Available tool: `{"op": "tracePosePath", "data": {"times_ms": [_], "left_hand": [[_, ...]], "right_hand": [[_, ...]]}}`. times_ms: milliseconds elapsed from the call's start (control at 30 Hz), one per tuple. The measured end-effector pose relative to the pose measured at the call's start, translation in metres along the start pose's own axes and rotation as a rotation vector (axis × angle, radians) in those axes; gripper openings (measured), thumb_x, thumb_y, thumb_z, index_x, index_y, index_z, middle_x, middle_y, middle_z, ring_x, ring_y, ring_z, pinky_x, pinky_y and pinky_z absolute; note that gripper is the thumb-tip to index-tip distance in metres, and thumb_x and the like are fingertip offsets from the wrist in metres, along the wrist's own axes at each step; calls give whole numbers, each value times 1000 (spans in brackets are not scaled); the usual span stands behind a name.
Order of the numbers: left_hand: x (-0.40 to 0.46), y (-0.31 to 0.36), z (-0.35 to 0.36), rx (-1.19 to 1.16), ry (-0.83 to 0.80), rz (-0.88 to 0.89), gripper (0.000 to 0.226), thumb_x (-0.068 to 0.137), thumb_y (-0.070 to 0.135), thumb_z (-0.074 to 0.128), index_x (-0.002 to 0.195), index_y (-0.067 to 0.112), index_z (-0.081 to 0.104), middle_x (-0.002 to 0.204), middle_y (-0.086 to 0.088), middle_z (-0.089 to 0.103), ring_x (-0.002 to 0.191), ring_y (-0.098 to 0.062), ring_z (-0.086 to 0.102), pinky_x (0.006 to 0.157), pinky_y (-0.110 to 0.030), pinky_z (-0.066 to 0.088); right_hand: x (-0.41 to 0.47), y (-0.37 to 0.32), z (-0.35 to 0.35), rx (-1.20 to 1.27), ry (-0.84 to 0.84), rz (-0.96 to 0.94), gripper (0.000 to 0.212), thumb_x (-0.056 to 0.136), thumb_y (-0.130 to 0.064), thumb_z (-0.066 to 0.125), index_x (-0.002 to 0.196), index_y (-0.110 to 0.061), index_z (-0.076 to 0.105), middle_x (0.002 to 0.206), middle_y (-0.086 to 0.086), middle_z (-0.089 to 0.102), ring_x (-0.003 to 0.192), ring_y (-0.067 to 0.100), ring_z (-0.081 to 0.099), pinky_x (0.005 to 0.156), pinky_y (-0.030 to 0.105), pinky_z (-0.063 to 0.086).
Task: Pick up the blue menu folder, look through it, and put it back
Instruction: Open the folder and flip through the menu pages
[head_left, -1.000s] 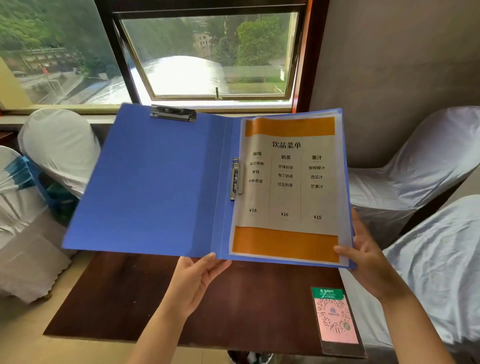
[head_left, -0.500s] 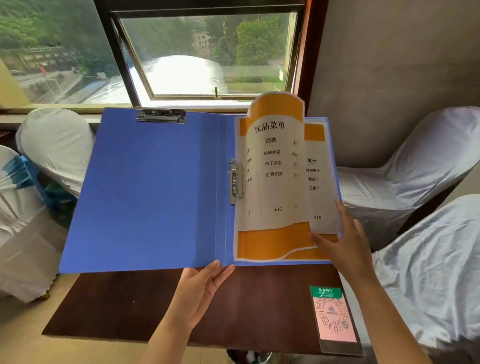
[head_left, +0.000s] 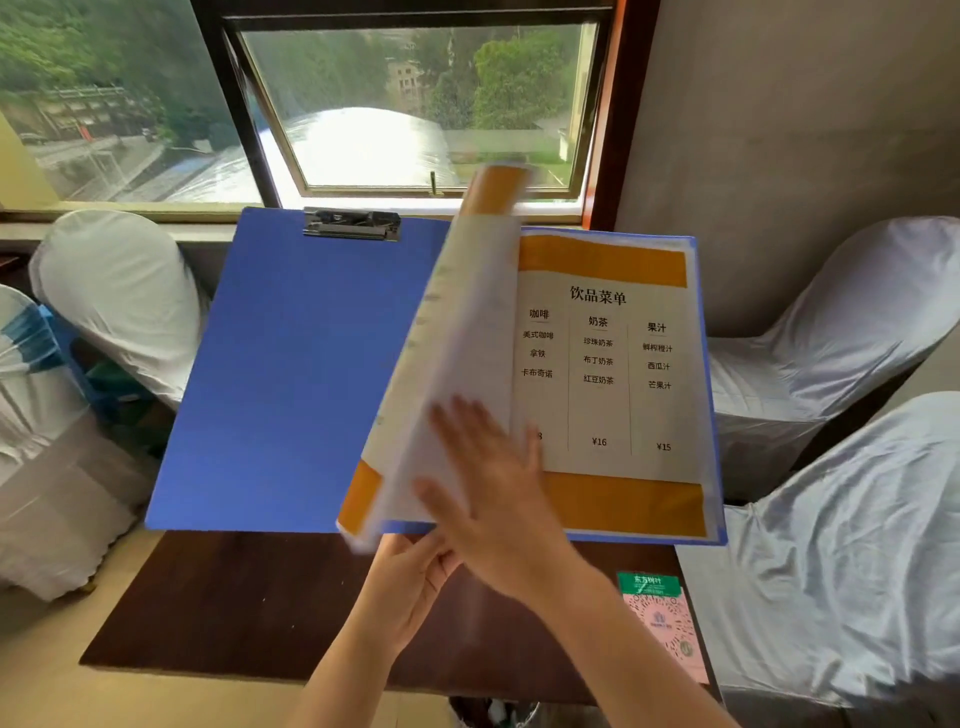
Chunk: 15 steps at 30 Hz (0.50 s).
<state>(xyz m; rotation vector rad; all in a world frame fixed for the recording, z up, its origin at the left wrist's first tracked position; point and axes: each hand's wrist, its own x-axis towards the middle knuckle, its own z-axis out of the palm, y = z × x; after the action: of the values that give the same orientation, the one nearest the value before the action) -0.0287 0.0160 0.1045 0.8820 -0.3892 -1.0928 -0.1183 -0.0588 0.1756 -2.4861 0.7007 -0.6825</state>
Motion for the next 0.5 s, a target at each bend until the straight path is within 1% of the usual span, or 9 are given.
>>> {"op": "tracePosePath", "data": {"times_ms": [33, 100, 167, 200, 267, 333, 400, 433, 500], "left_hand": [[-1, 1, 3, 43, -57, 27, 34, 83, 16, 60, 117, 10, 59, 105, -19, 69, 92, -26, 69, 69, -32, 59], [-6, 3, 7, 95, -168, 57, 31, 84, 37, 60, 111, 25, 66, 111, -5, 70, 102, -17, 66, 78, -28, 56], [-4, 4, 4, 99, -118, 26, 23, 84, 24, 56, 101, 19, 71, 101, -13, 70, 93, -17, 69, 74, -26, 57], [-2, 3, -1, 69, -66, 2, 23, 80, 12, 55, 97, 12, 71, 94, -18, 70, 85, -20, 71, 69, -27, 58], [2, 4, -9, -41, -23, -43, 34, 72, 0, 56, 105, 7, 64, 93, -16, 74, 86, -24, 72, 67, -31, 59], [4, 6, -14, -93, 12, -65, 44, 70, -3, 57, 113, 9, 57, 96, -11, 75, 92, -27, 71, 67, -34, 59], [4, 9, -17, -103, 23, -54, 46, 71, -2, 57, 115, 11, 54, 97, -9, 75, 93, -27, 70, 67, -34, 59], [4, 11, -18, -106, 19, -46, 45, 72, -2, 57, 115, 13, 55, 97, -9, 75, 93, -27, 70, 68, -35, 59], [6, 13, -22, -121, 9, -40, 42, 73, -2, 56, 111, 14, 58, 97, -10, 75, 92, -27, 71, 68, -36, 60]], "right_hand": [[-1, -7, 5, -57, -58, -30, 61, 85, -65, 14, 141, -49, -5, 158, -4, 10, 144, 9, -3, 111, 49, -18], [-5, -13, 10, -115, -161, -47, 61, 87, -66, 12, 143, -44, 1, 158, -6, 11, 144, 8, -4, 113, 51, -17], [-7, -13, 5, -37, -166, -65, 57, 92, -59, 19, 144, -36, 18, 153, -6, 28, 142, 7, 14, 117, 46, -8], [-9, -11, -2, 73, -110, -61, 53, 94, -53, 24, 142, -31, 29, 147, -6, 40, 138, 7, 27, 118, 43, 1], [-13, 2, -20, 222, 117, -3, 44, 94, -43, 36, 132, -23, 47, 134, -4, 55, 124, 7, 45, 113, 43, 26], [-17, 30, -42, 82, 421, 73, 41, 91, -35, 44, 126, -17, 53, 132, 6, 55, 123, 17, 47, 104, 44, 37], [-24, 66, -66, -153, 578, 236, 50, 84, -27, 61, 132, -14, 48, 139, 21, 43, 128, 34, 39, 104, 50, 35], [-29, 85, -78, -147, 541, 348, 63, 81, -21, 68, 137, -18, 41, 142, 23, 36, 129, 37, 36, 104, 51, 34], [-39, 112, -98, 186, 299, 541, 84, 79, -14, 72, 143, -36, 22, 143, 13, 34, 123, 29, 42, 94, 46, 43]]}}
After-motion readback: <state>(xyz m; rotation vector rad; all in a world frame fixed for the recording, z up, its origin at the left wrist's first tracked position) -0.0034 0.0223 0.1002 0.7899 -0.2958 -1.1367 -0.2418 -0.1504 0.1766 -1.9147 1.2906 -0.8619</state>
